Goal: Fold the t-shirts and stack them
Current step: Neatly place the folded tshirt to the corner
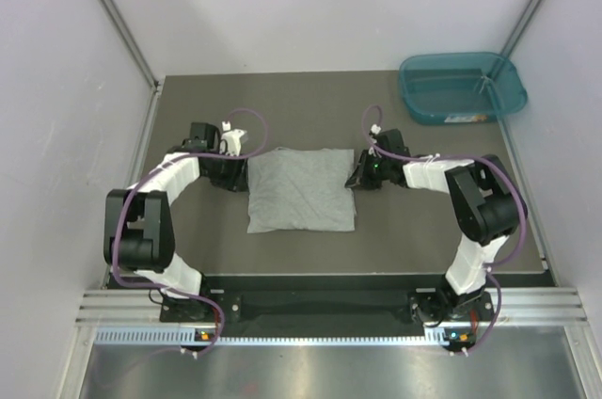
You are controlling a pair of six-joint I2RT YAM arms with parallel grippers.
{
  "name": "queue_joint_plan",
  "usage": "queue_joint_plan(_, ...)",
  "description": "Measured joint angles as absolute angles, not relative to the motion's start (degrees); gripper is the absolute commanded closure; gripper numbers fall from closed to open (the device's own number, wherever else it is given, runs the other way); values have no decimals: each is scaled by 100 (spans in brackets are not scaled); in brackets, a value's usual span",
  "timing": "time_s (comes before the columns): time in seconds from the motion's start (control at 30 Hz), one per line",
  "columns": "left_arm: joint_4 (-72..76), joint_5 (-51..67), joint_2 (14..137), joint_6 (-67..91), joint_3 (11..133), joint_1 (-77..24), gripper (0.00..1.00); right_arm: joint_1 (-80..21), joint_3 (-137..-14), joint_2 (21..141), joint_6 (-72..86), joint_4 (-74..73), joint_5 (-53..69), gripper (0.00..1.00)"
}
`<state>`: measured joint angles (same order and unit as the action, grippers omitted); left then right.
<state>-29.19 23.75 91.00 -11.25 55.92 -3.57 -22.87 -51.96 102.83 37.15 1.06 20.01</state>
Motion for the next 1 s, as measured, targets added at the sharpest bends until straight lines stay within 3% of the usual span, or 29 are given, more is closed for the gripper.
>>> queue_joint_plan(0.2, -3382, 2257, 8993, -1350, 5778, -357, 50, -1841, -5186, 10114, 3310, -534, 2235, 100)
queue_joint_plan(0.57, -4327, 1809, 9271, -1702, 7185, -360, 50, -1009, -5229, 9769, 2237, -2211, 2390, 100)
queue_joint_plan(0.8, -4799, 1765, 10283, -1918, 8399, -650, 50, 60, -5258, 9568, 2034, -3072, 1981, 100)
queue_joint_plan(1.0, -4759, 1876, 11535, -1951, 9703, -882, 50, 397, -5481, 9642, 2174, -3658, 1555, 100)
